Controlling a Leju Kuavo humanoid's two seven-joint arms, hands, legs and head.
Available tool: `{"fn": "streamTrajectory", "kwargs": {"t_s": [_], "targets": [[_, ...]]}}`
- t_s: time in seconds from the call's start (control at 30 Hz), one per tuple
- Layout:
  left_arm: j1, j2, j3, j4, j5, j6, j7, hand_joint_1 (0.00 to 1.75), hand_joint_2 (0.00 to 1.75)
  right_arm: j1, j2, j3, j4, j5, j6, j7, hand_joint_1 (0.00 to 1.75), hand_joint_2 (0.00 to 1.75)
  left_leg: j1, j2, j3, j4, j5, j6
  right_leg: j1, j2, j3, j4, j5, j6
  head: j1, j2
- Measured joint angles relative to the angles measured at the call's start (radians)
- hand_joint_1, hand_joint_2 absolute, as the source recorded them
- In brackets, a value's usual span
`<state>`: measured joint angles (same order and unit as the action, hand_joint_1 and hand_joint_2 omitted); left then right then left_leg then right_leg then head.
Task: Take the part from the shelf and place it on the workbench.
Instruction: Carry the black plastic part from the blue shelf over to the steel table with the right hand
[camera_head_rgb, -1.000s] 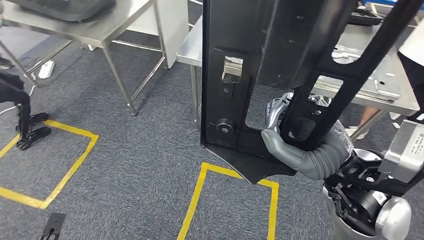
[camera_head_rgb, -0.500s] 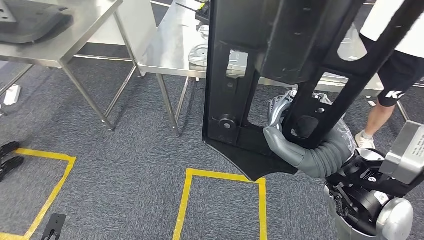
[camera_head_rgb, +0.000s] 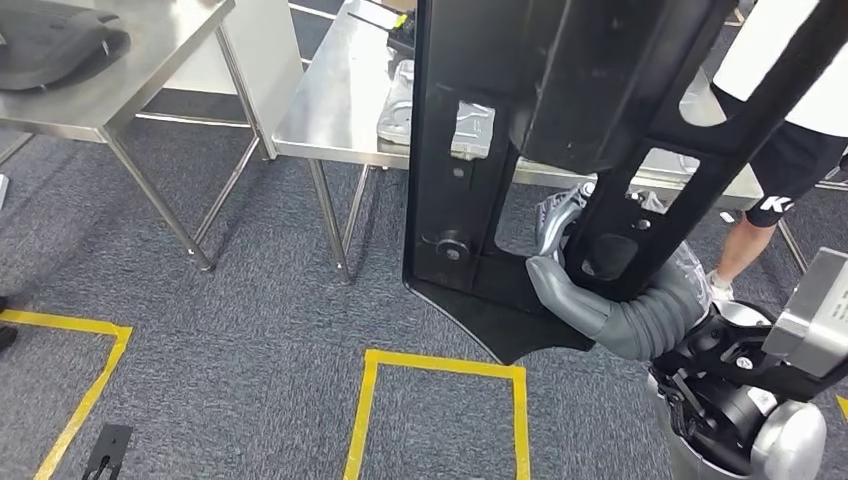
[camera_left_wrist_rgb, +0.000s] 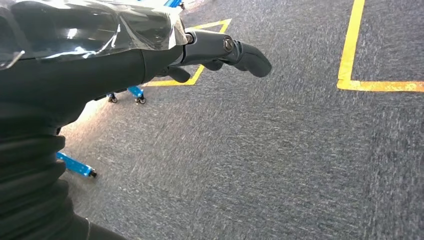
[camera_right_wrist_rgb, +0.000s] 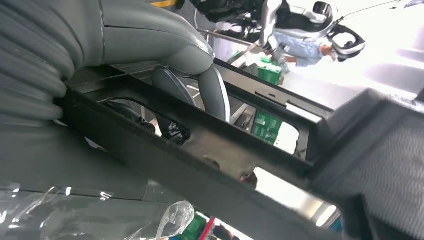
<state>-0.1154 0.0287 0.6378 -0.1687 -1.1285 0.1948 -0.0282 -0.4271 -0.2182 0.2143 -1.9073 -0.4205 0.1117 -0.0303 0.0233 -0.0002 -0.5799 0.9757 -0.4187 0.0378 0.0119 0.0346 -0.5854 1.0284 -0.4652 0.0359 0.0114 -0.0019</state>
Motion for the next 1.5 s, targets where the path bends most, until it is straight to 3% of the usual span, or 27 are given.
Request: {"fn": "streamTrajectory", "kwargs": {"t_s": [0.07, 0.1, 0.13, 0.17, 0.2, 0.23, 0.33, 0.4, 0.5, 0.53, 0.57, 0.6, 0.67, 0.73, 0.83, 0.9, 1.0, 1.07, 1.1, 1.13, 1.2, 1.23, 1.27, 1.37, 1.43, 1.5], "targets": [[0.0, 0.0, 0.0, 0.0, -0.001, 0.001, -0.001, 0.0, 1.75, 0.003, -0.001, 0.0, -0.003, 0.002, -0.002, 0.0, 1.75, 1.75, 0.003, 0.0, 0.032, -0.002, -0.024, 0.008, -0.01, -0.017, -0.085, 0.125, -0.022, 0.019, 0.002, 0.0], [0.001, 0.0, 0.0, 0.0, -0.001, 0.002, -0.001, 0.0, 1.75, 0.005, -0.001, 0.0, -0.004, 0.003, -0.003, 0.0, 1.75, 1.75, 0.005, 0.0, 0.05, -0.002, -0.039, 0.007, -0.015, -0.024, -0.113, 0.144, -0.01, 0.025, 0.003, 0.0], [0.001, 0.0, 0.0, 0.0, -0.001, 0.002, -0.001, 0.0, 1.75, 0.007, -0.001, 0.0, -0.004, 0.004, -0.004, 0.0, 1.75, 1.75, 0.006, 0.0, 0.065, -0.003, -0.052, 0.003, -0.017, -0.028, -0.107, 0.095, 0.035, 0.023, 0.004, 0.0], [0.001, -0.001, 0.0, 0.0, -0.001, 0.002, -0.001, 0.0, 1.75, 0.007, -0.001, 0.0, -0.004, 0.004, -0.004, 0.0, 1.75, 1.75, 0.006, 0.0, 0.076, -0.004, -0.061, -0.001, -0.015, -0.033, -0.081, 0.024, 0.068, 0.019, 0.003, 0.0], [0.001, 0.0, 0.0, 0.0, -0.002, 0.002, -0.001, 0.0, 1.75, 0.007, -0.001, 0.0, -0.004, 0.005, -0.005, 0.0, 1.75, 1.75, 0.006, 0.001, 0.084, -0.008, -0.068, -0.007, -0.012, -0.038, -0.062, -0.028, 0.084, 0.014, 0.003, 0.0], [0.001, 0.0, 0.0, 0.0, -0.002, 0.002, -0.001, 0.0, 1.75, 0.007, -0.001, 0.0, -0.005, 0.006, -0.006, 0.0, 1.75, 1.75, 0.005, 0.001, 0.09, -0.013, -0.071, -0.013, -0.008, -0.041, -0.053, -0.056, 0.09, 0.007, 0.003, 0.0], [-0.001, -0.002, 0.0, 0.0, -0.002, 0.001, -0.001, 0.0, 1.75, 0.007, -0.001, 0.0, -0.01, 0.008, -0.007, 0.0, 1.75, 1.75, 0.004, 0.004, 0.106, -0.007, -0.071, -0.031, -0.006, -0.037, -0.033, -0.072, 0.086, -0.016, 0.003, 0.0], [-0.003, -0.002, -0.001, 0.0, -0.002, 0.002, -0.001, 0.0, 1.75, 0.006, 0.0, 0.0, -0.013, 0.009, -0.008, 0.0, 1.75, 1.75, 0.005, 0.004, 0.072, 0.065, -0.084, -0.036, -0.009, -0.034, -0.011, -0.076, 0.077, -0.03, 0.001, 0.0], [0.0, -0.001, -0.001, 0.0, -0.003, 0.002, -0.002, 0.0, 1.75, 0.007, 0.001, 0.0, -0.015, 0.01, -0.01, 0.0, 1.75, 1.75, 0.002, 0.003, -0.059, 0.256, -0.15, -0.04, -0.008, -0.028, 0.012, -0.077, 0.057, -0.041, -0.002, 0.0], [0.002, -0.001, -0.001, 0.0, -0.003, 0.001, -0.002, 0.0, 1.75, 0.008, 0.001, 0.0, -0.015, 0.01, -0.01, 0.0, 1.75, 1.75, 0.001, 0.003, -0.092, 0.288, -0.168, -0.04, -0.007, -0.025, 0.022, -0.077, 0.049, -0.042, -0.002, 0.0], [0.003, -0.001, -0.001, 0.0, -0.003, 0.001, -0.002, 0.0, 1.75, 0.009, 0.001, 0.0, -0.015, 0.01, -0.009, 0.0, 1.75, 1.75, -0.001, 0.003, -0.109, 0.283, -0.169, -0.04, -0.006, -0.022, 0.034, -0.077, 0.04, -0.041, -0.002, 0.0], [0.003, -0.001, -0.001, 0.0, -0.003, 0.001, -0.002, 0.0, 1.75, 0.01, 0.001, 0.0, -0.015, 0.011, -0.009, 0.0, 1.75, 1.75, -0.002, 0.003, -0.107, 0.243, -0.147, -0.038, -0.005, -0.02, 0.048, -0.077, 0.03, -0.04, -0.002, 0.0], [0.004, 0.0, -0.001, 0.0, -0.003, 0.001, -0.002, 0.0, 1.75, 0.01, 0.001, 0.0, -0.015, 0.012, -0.009, 0.0, 1.75, 1.75, -0.006, 0.003, -0.075, 0.107, -0.05, -0.029, -0.003, -0.017, 0.076, -0.077, 0.009, -0.035, -0.002, 0.0], [0.005, 0.002, 0.0, 0.0, -0.003, 0.001, -0.002, 0.0, 1.75, 0.01, 0.002, 0.001, -0.015, 0.013, -0.009, -0.001, 1.75, 1.75, -0.012, 0.001, -0.048, 0.015, 0.015, -0.018, 0.0, -0.012, 0.094, -0.079, -0.011, -0.025, -0.003, 0.0], [0.004, 0.003, 0.0, 0.0, -0.003, 0.001, -0.002, 0.0, 1.75, 0.009, 0.001, 0.001, -0.018, 0.014, -0.009, -0.002, 1.75, 1.75, -0.01, 0.0, -0.023, -0.006, 0.03, -0.001, 0.002, -0.01, 0.107, -0.067, -0.021, -0.009, -0.003, 0.0], [0.002, 0.003, 0.0, 0.0, -0.003, 0.001, -0.002, 0.0, 1.75, 0.008, 0.0, 0.001, -0.02, 0.014, -0.01, -0.003, 1.75, 1.75, -0.005, -0.001, -0.005, -0.008, 0.03, 0.01, 0.0, -0.017, 0.081, -0.003, -0.028, 0.001, -0.002, 0.0], [0.002, 0.003, 0.0, 0.0, -0.003, 0.001, -0.002, 0.0, 1.75, 0.009, 0.0, 0.0, -0.02, 0.013, -0.01, -0.004, 1.75, 1.75, -0.004, 0.0, 0.014, -0.008, 0.01, 0.017, -0.009, -0.023, -0.05, 0.185, -0.09, 0.017, 0.0, 0.0], [0.004, 0.003, 0.0, 0.0, -0.003, 0.001, -0.002, 0.0, 1.75, 0.011, 0.0, 0.0, -0.02, 0.014, -0.01, -0.003, 1.75, 1.75, -0.004, -0.001, 0.034, -0.008, -0.009, 0.016, -0.014, -0.025, -0.107, 0.223, -0.128, 0.022, 0.0, 0.0], [0.004, 0.003, 0.0, 0.0, -0.003, 0.001, -0.002, 0.0, 1.75, 0.011, 0.0, 0.0, -0.02, 0.014, -0.01, -0.003, 1.75, 1.75, -0.003, -0.002, 0.048, -0.008, -0.02, 0.015, -0.015, -0.026, -0.111, 0.191, -0.12, 0.022, 0.001, 0.0], [0.004, 0.003, 0.0, 0.0, -0.003, 0.001, -0.002, 0.0, 1.75, 0.011, 0.0, 0.0, -0.02, 0.014, -0.01, -0.004, 1.75, 1.75, -0.003, -0.002, 0.064, -0.009, -0.032, 0.012, -0.015, -0.027, -0.101, 0.132, -0.087, 0.019, 0.001, 0.0], [0.004, 0.002, 0.0, 0.0, -0.003, 0.001, -0.002, 0.0, 1.75, 0.011, 0.0, 0.0, -0.02, 0.014, -0.01, -0.005, 1.75, 1.75, -0.004, -0.004, 0.087, -0.011, -0.054, 0.005, -0.012, -0.033, -0.071, -0.003, 0.034, 0.008, 0.001, 0.0], [0.003, 0.002, 0.0, 0.0, -0.003, 0.001, -0.001, 0.0, 1.75, 0.012, 0.0, 0.0, -0.02, 0.014, -0.01, -0.005, 1.75, 1.75, -0.005, -0.004, 0.096, -0.014, -0.063, -0.001, -0.008, -0.035, -0.061, -0.046, 0.081, 0.003, 0.001, 0.0], [0.003, 0.002, 0.0, 0.0, -0.003, 0.001, 0.0, 0.0, 1.75, 0.011, -0.001, 0.0, -0.02, 0.014, -0.01, -0.006, 1.75, 1.75, -0.005, -0.005, 0.104, -0.017, -0.067, -0.008, -0.005, -0.036, -0.056, -0.069, 0.109, -0.004, 0.001, 0.0], [-0.001, 0.0, 0.0, 0.0, -0.003, 0.001, 0.0, 0.0, 1.75, 0.006, -0.001, 0.0, -0.023, 0.016, -0.01, -0.006, 1.75, 1.75, -0.005, -0.004, 0.099, 0.019, -0.055, -0.024, -0.006, -0.031, -0.031, -0.084, 0.102, -0.021, 0.0, 0.0], [-0.003, 0.001, -0.001, 0.0, -0.003, 0.002, -0.001, 0.0, 1.75, 0.005, -0.001, 0.0, -0.024, 0.016, -0.009, -0.006, 1.75, 1.75, -0.004, -0.003, 0.035, 0.128, -0.053, -0.03, -0.009, -0.03, -0.008, -0.086, 0.087, -0.033, -0.002, 0.0], [-0.001, 0.001, 0.0, 0.0, -0.003, 0.002, 0.0, 0.0, 1.75, 0.007, 0.0, 0.0, -0.024, 0.016, -0.009, -0.006, 1.75, 1.75, -0.005, -0.003, -0.055, 0.25, -0.097, -0.034, -0.007, -0.027, 0.013, -0.086, 0.066, -0.04, -0.003, 0.0]]}}
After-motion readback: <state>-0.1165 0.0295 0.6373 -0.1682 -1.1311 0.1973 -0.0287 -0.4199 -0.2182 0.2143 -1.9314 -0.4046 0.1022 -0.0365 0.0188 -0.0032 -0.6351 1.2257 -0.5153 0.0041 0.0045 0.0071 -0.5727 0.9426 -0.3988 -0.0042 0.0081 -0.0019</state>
